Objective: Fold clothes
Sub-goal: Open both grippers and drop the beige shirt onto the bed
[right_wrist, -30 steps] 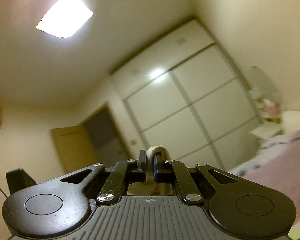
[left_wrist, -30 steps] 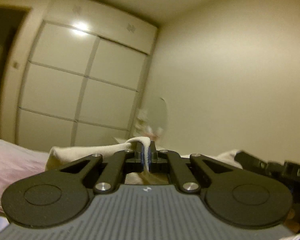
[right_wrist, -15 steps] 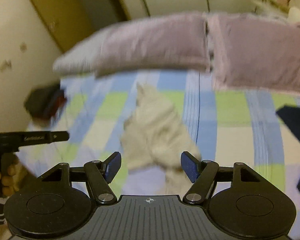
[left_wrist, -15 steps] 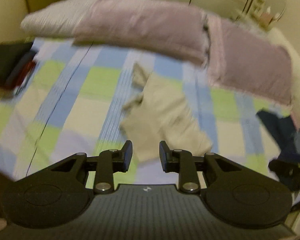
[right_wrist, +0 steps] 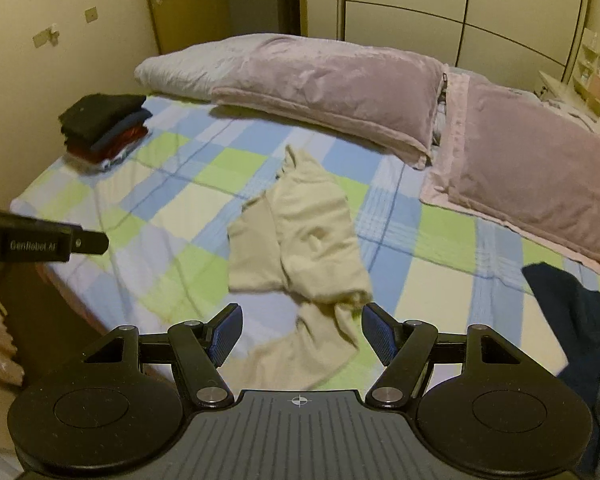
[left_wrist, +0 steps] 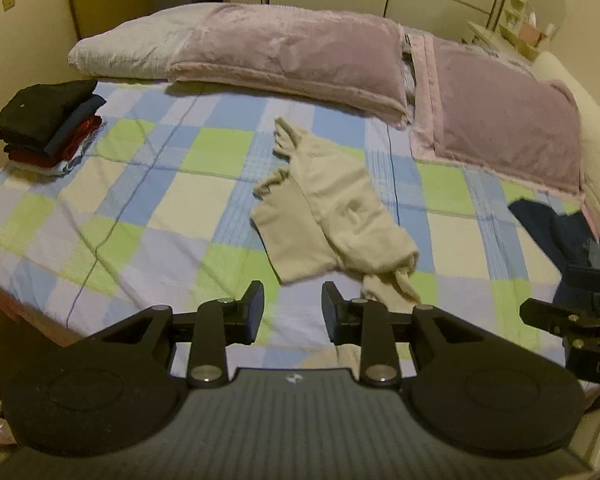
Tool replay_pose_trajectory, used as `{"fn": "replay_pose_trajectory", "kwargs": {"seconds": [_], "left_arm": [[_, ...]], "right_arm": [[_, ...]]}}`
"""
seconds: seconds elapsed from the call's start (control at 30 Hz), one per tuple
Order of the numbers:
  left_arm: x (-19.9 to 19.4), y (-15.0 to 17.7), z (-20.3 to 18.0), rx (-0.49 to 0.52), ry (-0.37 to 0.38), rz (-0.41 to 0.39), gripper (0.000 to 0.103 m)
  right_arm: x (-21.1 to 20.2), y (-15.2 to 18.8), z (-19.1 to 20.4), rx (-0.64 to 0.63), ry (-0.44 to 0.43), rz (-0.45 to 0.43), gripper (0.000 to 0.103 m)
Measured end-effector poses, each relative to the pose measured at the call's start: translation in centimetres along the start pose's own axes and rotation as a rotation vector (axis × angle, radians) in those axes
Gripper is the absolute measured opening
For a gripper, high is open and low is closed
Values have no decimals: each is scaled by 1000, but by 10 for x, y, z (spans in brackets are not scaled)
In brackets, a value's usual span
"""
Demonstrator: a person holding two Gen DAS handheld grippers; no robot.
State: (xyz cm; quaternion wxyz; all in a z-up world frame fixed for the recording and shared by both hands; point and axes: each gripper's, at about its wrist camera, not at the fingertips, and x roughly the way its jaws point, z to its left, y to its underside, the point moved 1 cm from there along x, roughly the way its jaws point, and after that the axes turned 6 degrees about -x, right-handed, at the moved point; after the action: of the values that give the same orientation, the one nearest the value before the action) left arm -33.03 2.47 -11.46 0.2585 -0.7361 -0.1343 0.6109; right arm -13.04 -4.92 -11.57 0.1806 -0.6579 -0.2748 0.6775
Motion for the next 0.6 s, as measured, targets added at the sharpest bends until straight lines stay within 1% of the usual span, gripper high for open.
{"fn": "replay_pose_trajectory", "kwargs": {"seconds": [0.1, 0.17, 0.27, 0.43, 0.53, 0.6], "left_arm": [[-4, 25, -16, 23, 1, 41, 27], [-8, 39, -23, 44, -15, 57, 28], [-14, 57, -30, 69, -41, 73, 30], [-28, 70, -31, 65, -64, 53, 32], [-37, 71, -30, 60, -74, 34, 32], [-43, 70, -26, 48, -81, 19, 34]], "right_arm": [[-12, 24, -4, 15, 11, 42, 69], [-14, 39, -4, 23, 2, 66, 69], [-20, 52, 1, 19, -11, 91, 69], [-33, 59, 7, -11, -19, 57, 69], [-36, 57, 8, -18, -19, 45, 69], [-37, 53, 11, -35, -25, 30, 69]]}}
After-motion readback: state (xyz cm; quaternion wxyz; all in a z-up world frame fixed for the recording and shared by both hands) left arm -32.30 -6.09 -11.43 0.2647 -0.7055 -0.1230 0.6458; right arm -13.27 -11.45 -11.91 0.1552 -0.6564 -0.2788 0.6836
